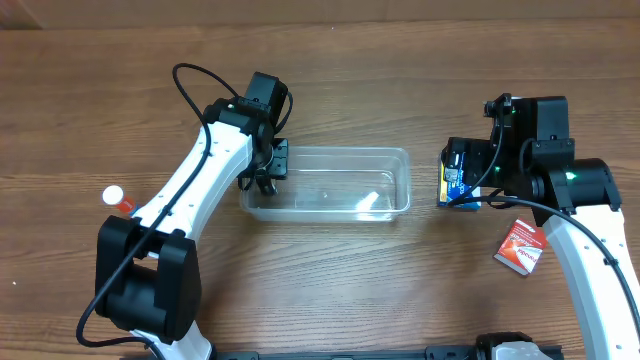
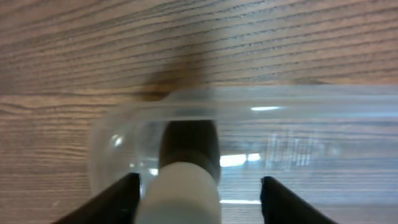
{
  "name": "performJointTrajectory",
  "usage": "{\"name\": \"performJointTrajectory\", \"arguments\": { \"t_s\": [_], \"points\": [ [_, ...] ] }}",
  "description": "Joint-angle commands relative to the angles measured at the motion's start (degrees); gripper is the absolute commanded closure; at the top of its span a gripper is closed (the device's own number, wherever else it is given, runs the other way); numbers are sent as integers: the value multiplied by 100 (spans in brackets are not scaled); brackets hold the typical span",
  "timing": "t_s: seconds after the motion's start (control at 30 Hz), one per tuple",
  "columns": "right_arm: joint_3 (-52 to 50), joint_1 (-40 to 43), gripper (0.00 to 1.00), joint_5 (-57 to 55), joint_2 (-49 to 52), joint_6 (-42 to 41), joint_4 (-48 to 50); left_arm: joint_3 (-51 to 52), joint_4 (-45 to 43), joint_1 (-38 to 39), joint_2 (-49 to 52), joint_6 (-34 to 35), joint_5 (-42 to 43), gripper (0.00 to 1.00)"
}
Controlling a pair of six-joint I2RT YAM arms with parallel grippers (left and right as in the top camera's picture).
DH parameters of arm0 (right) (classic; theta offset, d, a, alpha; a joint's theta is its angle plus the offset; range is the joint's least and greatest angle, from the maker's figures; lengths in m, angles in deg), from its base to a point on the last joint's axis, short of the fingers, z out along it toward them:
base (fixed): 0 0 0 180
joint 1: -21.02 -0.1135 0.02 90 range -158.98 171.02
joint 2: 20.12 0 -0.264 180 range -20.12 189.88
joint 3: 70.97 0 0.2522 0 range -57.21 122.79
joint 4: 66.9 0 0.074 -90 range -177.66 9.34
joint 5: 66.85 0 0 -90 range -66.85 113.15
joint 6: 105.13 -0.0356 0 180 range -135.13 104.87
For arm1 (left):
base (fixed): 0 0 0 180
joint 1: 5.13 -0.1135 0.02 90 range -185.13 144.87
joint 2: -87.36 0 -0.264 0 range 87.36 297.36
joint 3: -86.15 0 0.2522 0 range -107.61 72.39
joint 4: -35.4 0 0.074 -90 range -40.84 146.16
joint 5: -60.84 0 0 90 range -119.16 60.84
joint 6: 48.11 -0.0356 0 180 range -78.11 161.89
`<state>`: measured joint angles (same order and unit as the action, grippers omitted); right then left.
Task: Pack container
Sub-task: 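Carry the black bottle with left gripper into the clear container, release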
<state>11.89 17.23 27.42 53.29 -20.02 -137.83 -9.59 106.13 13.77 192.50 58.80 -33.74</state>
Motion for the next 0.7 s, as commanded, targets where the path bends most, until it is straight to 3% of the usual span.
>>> {"name": "performJointTrajectory", "arguments": {
  "t_s": [0.0,0.33,0.47,0.53,0.67],
  "points": [
    [175,-22,0,15,-46,17,0,17,-9,-11,2,-17,-92,28],
    [175,-22,0,15,-46,17,0,-474,179,-11,-4,-20,-92,21],
    [175,-22,0,13,-46,17,0,-1349,723,-11,-4,-20,-98,16],
    [175,-22,0,13,-46,20,0,-1937,1095,-24,-4,-17,-203,0],
    [175,-22,0,11,-46,20,0,-3150,1978,-306,-85,378,-730,0]
  ]
}}
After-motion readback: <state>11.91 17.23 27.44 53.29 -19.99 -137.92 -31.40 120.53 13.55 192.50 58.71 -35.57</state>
